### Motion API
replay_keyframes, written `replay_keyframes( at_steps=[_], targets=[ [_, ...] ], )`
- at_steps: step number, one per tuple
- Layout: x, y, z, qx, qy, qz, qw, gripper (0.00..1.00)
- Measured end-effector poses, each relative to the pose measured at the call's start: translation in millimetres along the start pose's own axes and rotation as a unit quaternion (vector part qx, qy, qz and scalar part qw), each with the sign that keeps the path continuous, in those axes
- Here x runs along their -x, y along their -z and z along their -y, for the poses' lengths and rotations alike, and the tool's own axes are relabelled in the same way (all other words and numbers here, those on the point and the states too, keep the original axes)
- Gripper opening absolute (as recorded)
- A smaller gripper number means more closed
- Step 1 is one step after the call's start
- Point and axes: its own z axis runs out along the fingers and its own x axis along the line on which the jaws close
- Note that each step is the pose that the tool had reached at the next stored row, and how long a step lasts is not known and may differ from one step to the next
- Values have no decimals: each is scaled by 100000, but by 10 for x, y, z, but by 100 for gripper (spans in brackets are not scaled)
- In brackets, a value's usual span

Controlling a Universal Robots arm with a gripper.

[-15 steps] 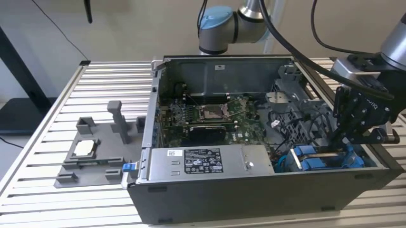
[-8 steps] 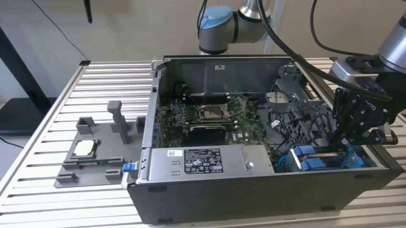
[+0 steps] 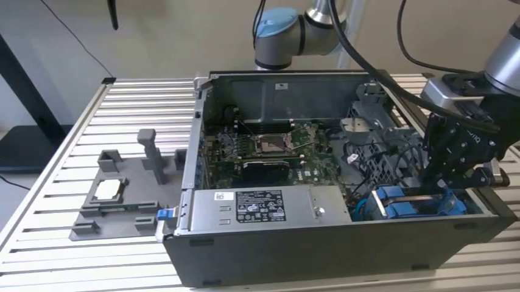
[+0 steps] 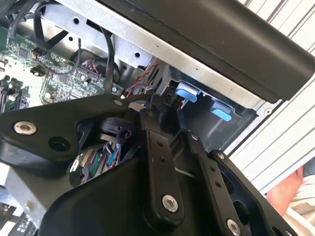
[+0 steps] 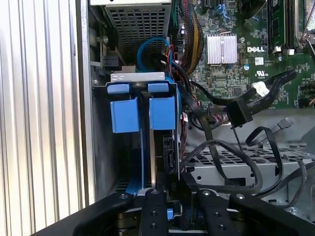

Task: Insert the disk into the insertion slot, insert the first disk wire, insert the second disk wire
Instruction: 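Insert the first disk wire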

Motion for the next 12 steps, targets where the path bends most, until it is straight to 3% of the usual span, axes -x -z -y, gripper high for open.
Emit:
replay_keyframes(
  at_steps=[12],
  targets=[
    [8, 239, -29, -243, -14, 3, 100000, 27]
  ],
)
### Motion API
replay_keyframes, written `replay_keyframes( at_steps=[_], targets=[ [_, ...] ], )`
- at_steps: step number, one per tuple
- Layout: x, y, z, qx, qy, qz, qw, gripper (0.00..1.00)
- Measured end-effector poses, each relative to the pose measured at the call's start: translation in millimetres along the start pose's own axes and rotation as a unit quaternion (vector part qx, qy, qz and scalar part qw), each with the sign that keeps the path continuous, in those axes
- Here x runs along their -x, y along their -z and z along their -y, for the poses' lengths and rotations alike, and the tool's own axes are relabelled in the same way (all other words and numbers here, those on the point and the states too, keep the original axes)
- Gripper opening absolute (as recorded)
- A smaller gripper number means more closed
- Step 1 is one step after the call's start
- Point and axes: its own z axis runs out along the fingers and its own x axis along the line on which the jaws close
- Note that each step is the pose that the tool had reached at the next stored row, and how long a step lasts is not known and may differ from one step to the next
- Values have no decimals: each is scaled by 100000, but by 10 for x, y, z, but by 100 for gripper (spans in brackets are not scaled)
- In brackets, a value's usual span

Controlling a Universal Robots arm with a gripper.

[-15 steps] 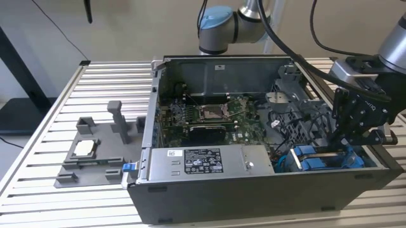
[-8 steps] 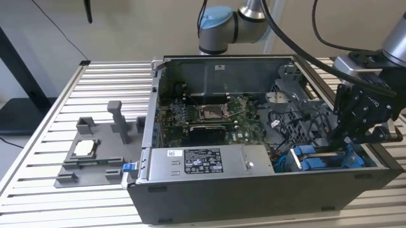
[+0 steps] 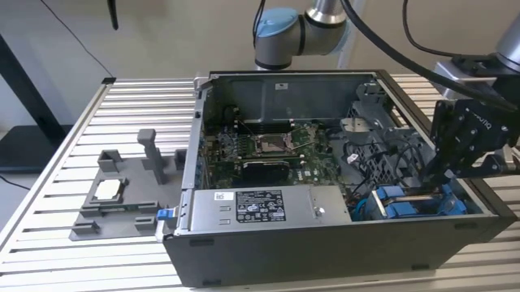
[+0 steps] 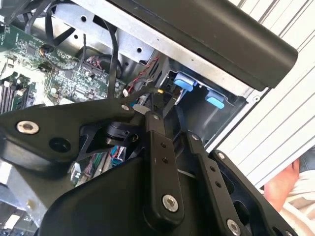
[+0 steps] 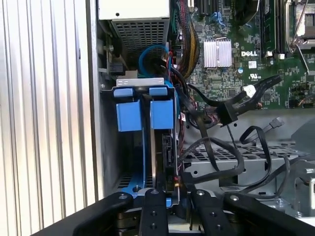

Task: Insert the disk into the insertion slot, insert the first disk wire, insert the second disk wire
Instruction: 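Insert the first disk wire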

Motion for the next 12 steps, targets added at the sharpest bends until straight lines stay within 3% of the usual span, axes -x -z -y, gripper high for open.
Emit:
replay_keyframes(
  at_steps=[8, 12],
  targets=[
    [4, 165, -14, -28, 2, 1, 100000, 27],
    [6, 218, -19, -57, 3, 15, 100000, 27]
  ],
)
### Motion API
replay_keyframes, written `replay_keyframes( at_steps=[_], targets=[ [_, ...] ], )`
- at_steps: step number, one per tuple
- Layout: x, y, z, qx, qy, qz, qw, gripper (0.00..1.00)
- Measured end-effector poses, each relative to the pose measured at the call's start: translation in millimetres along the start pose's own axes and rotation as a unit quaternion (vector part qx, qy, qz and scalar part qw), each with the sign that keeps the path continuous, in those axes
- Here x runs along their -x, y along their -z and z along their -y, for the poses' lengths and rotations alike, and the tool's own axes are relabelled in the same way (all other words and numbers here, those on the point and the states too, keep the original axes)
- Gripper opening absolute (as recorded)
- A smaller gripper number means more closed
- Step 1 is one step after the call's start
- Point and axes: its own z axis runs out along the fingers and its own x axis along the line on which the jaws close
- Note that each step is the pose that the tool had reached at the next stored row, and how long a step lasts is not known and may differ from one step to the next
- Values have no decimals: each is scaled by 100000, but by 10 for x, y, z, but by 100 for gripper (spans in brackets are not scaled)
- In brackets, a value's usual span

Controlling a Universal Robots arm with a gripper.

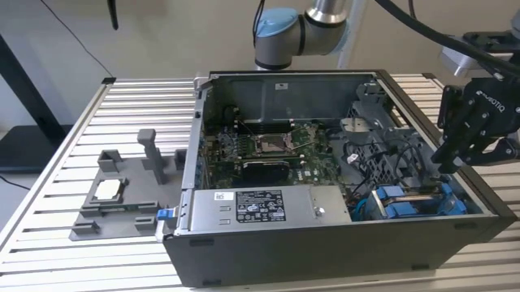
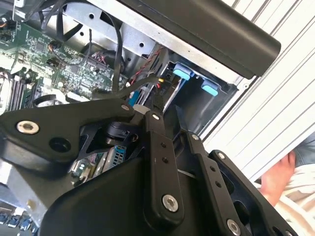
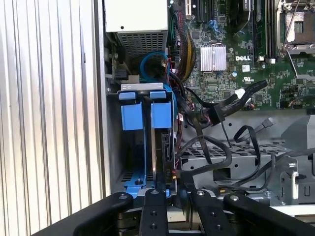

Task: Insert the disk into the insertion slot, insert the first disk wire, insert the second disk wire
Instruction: 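Insert the first disk wire, then insert the second disk wire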

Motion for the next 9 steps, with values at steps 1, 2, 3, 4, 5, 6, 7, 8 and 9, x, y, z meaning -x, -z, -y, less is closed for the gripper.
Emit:
replay_keyframes(
  at_steps=[1, 2, 3, 4, 5, 6, 7, 8, 9],
  targets=[
    [1, 10, -1, -11, -1, -6, 100000, 27],
    [1, 21, -1, -20, 0, -10, 100000, 27],
    [1, 28, -1, -25, 2, -2, 100000, 27],
    [1, 30, -2, -33, 0, 2, 100000, 27],
    [1, 29, -2, -34, 0, 6, 100000, 27],
    [1, 29, -2, -37, 1, 10, 100000, 27],
    [1, 30, -2, -38, 1, 5, 100000, 27],
    [1, 31, -2, -41, 1, -2, 100000, 27],
    [1, 31, -2, -41, 1, -5, 100000, 27]
  ],
)
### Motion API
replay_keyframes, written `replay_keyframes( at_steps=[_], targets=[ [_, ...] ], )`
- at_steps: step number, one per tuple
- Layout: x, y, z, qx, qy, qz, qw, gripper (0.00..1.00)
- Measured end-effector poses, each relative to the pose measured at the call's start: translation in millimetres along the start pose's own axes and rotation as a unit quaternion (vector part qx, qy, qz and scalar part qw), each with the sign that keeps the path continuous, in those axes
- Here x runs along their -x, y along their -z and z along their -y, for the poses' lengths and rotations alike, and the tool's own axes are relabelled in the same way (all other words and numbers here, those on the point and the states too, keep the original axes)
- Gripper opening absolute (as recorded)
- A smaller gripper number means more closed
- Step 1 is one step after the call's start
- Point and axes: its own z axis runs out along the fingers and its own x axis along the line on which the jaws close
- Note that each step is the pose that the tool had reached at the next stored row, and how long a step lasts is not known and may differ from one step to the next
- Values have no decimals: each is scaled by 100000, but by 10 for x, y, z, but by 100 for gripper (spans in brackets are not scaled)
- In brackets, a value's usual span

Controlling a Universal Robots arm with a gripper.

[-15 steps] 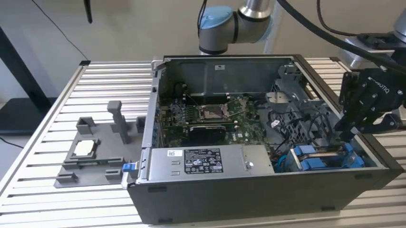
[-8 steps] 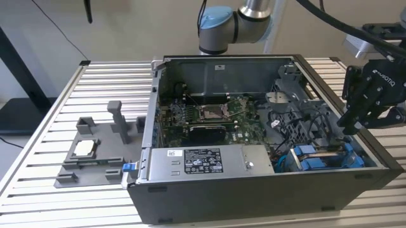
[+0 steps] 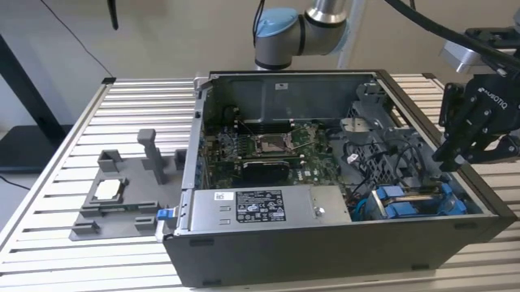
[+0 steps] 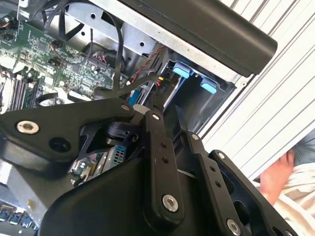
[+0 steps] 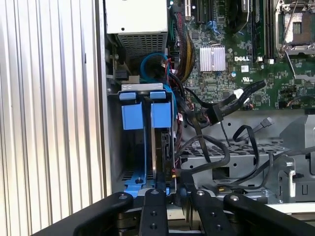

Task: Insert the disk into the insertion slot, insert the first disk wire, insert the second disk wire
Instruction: 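Insert the second disk wire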

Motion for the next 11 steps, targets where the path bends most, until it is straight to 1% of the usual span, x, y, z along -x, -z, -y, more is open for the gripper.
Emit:
replay_keyframes(
  at_steps=[3, 7, 11],
  targets=[
    [1, 1, -22, -7, -4, -11, 100000, 27],
    [12, -3, -87, -15, -5, -5, 100000, 27],
    [33, -6, -156, -98, -23, 6, 100000, 27]
  ],
)
